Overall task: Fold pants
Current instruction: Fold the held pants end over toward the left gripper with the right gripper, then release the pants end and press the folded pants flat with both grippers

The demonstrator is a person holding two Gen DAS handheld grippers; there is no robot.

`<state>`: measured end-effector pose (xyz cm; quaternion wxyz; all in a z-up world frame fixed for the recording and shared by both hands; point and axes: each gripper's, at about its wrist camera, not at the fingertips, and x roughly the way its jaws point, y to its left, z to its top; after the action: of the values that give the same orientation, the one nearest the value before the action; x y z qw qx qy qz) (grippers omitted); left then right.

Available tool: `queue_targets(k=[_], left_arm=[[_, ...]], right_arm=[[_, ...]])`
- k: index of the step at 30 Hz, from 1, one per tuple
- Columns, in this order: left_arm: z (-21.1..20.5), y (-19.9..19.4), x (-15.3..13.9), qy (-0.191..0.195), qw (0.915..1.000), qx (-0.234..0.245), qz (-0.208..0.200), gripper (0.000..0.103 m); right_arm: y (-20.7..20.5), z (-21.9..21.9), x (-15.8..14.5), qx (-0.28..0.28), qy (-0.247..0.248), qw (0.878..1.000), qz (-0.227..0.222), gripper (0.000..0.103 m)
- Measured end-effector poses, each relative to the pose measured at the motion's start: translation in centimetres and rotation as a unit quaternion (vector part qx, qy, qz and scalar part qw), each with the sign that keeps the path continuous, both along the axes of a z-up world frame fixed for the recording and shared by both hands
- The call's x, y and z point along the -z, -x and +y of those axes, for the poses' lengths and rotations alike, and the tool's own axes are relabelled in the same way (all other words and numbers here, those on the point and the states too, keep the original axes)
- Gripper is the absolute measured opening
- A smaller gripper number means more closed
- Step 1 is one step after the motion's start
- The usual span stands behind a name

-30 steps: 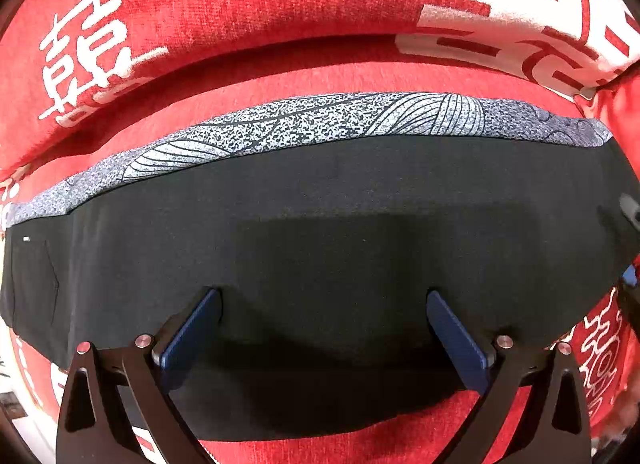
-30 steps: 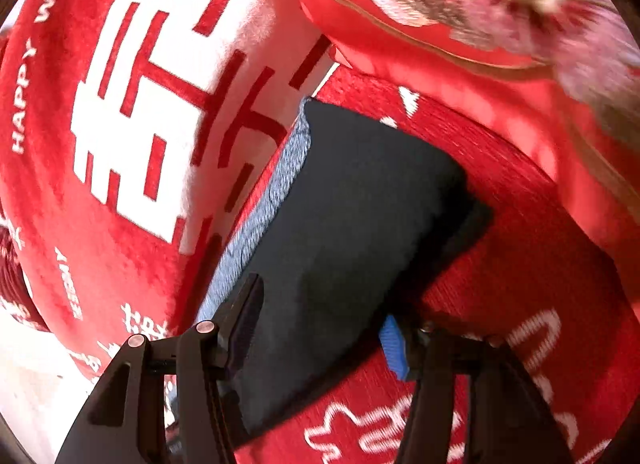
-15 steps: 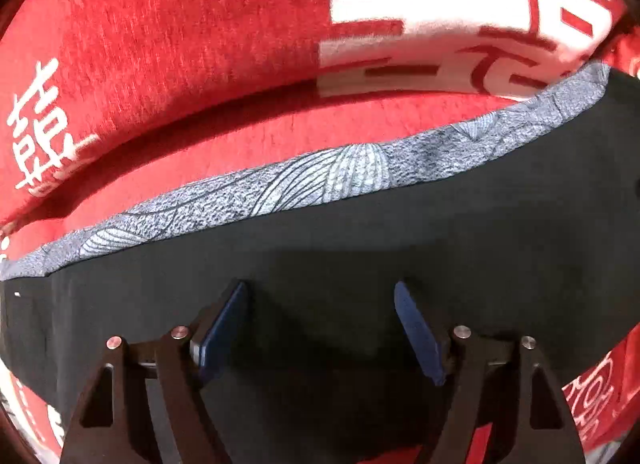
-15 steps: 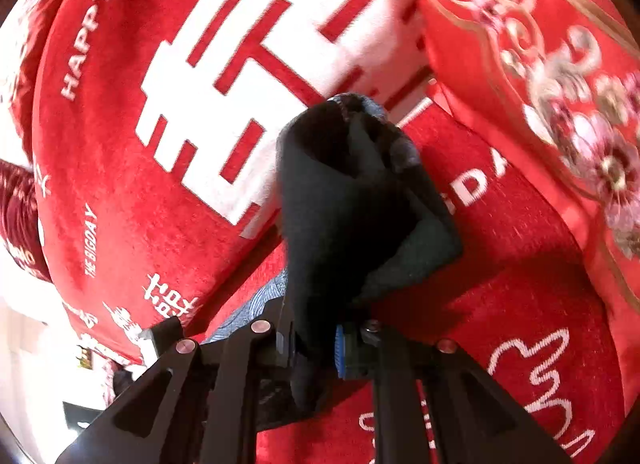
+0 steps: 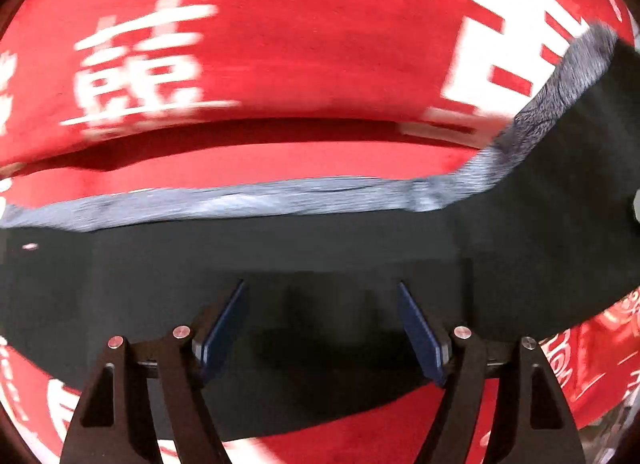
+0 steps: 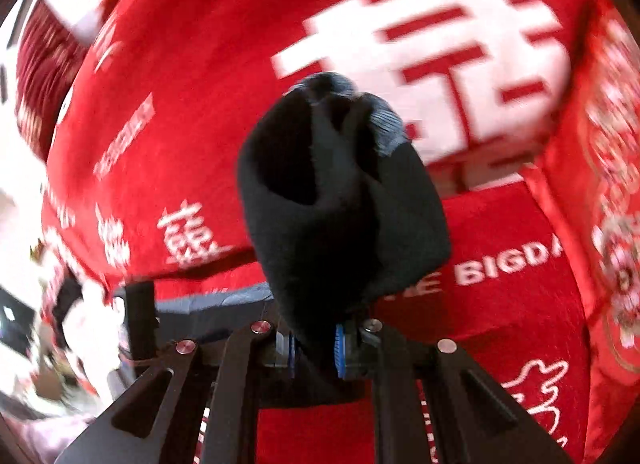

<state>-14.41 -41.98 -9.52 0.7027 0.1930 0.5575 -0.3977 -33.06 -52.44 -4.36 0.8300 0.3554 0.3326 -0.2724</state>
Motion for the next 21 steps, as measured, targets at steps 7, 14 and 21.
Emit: queue_targets(k=[7,14,21], left_arm=[[12.0,-7.4,0.6,-0.058,0.9944,-0.088,-0.012,0.09],[21.9,-11.2,2.3,-0.112,0.9835,-0.142,-0.009,0.09],[22.4,-13.2,1.8,-0.095,0.987,-0.13,0.005,0.09]], right_arm=[[-12.3,9.2,2.4,-0.129,0.062,0.986,0.09,0.02],[-20.8,21.1,13.2,-0.254,0.182,0.891,0.329,0.043],[-19.7,27.4,8.5,-0.32,0.2,0.881,0.284,0.057]])
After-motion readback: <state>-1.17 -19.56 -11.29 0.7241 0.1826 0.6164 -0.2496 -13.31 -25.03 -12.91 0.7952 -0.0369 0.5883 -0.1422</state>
